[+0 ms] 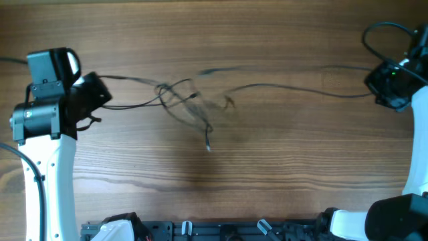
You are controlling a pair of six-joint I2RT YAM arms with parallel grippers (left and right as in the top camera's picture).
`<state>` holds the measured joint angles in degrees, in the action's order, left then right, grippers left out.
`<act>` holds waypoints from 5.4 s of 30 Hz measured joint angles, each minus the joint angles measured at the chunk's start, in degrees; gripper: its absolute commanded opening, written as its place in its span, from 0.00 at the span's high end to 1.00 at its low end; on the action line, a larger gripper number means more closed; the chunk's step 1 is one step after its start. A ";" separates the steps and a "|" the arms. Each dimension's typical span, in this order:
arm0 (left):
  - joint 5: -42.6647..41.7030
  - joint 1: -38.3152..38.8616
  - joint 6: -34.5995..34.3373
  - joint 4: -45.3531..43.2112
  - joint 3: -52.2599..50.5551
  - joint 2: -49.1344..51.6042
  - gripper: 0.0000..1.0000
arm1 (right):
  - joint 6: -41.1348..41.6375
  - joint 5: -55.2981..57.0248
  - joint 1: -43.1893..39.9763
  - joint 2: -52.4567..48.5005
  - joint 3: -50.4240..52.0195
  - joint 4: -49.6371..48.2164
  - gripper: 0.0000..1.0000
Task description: Untangle cables
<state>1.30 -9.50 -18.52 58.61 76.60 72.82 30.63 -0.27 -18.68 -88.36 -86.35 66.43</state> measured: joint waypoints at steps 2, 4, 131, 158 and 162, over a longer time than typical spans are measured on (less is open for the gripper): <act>2.60 -0.44 -2.27 0.04 0.02 0.00 0.96 | -2.99 -1.36 -0.81 -0.31 0.00 -0.07 0.96; 0.57 -0.42 -2.45 -0.72 0.02 0.04 0.96 | -10.10 -8.61 -0.66 -0.83 0.00 0.59 0.96; -20.68 17.55 0.94 -9.75 33.83 -5.16 0.96 | -10.03 -36.15 52.41 -17.29 0.72 -25.66 0.29; -20.65 1.81 -5.22 -16.28 33.83 -5.16 0.95 | -4.02 -22.64 76.85 -30.82 0.74 -50.38 0.32; -20.65 1.81 -5.38 -16.92 33.83 -5.16 0.95 | -2.97 -19.74 79.08 -34.40 0.74 -54.97 0.32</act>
<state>-19.35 -7.68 -23.90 41.69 110.43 67.66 27.66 -20.01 60.40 -122.76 -85.60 11.46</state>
